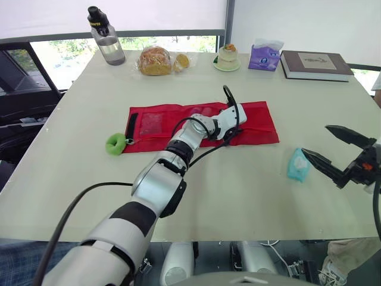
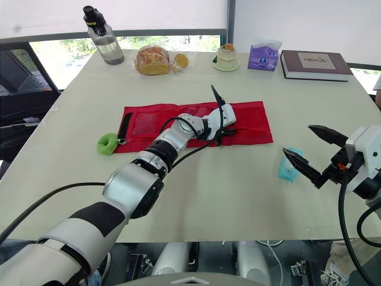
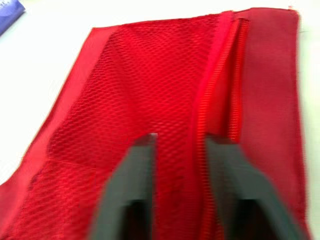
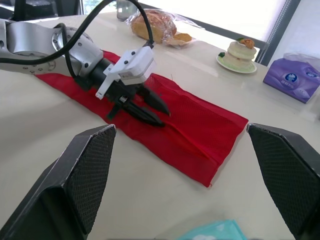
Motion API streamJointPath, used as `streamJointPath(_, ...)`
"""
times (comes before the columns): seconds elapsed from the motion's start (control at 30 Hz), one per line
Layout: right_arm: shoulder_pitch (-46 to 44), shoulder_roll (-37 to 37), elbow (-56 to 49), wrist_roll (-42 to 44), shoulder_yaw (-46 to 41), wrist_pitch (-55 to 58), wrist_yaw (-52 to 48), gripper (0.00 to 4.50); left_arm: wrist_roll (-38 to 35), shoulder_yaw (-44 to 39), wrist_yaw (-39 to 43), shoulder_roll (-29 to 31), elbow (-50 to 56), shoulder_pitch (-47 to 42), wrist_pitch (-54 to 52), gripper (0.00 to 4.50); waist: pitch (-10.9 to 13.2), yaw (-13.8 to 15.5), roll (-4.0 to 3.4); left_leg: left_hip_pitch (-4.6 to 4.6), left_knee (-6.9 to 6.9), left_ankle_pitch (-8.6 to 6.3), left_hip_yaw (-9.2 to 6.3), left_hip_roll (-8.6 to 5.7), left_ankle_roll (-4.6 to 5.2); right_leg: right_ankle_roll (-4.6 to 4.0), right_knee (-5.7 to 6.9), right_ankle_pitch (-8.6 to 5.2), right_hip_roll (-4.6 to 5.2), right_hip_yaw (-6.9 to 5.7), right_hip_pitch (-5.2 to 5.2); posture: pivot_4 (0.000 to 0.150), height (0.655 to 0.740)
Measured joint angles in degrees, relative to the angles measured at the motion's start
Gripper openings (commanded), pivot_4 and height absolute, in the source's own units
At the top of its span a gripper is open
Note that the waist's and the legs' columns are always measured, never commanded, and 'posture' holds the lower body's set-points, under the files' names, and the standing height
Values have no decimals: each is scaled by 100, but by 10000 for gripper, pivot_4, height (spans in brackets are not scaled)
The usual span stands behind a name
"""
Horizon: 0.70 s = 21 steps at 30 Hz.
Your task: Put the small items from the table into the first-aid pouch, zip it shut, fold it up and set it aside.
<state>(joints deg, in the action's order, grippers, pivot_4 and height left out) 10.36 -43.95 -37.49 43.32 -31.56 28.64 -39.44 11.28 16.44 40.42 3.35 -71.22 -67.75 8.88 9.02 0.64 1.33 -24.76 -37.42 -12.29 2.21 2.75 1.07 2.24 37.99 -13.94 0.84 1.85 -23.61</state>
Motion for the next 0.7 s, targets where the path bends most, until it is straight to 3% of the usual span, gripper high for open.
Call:
streamJointPath(0.33,165,0,26,-248,55,108,189,45000,-13,-111,170,-5,88,44,78,1345,0,2,0,-1,0,0,-1,0,0,-1,-1,0,0,-1,0,1500,7400)
streamJointPath(0.5,186,304,166,-1166,643,474,1235,45000,-35,-247,417,-14,361,167,85,1345,-1,5,-1,0,0,0,-1,0,0,-2,1,0,1,-1,0,1500,7400)
streamJointPath(0.7,77,1270,89,-1420,1291,1346,2462,45000,-33,-260,456,-95,614,344,-1,1345,-2,6,-4,-3,0,0,-2,0,0,-2,1,0,2,-2,-1,1500,7400)
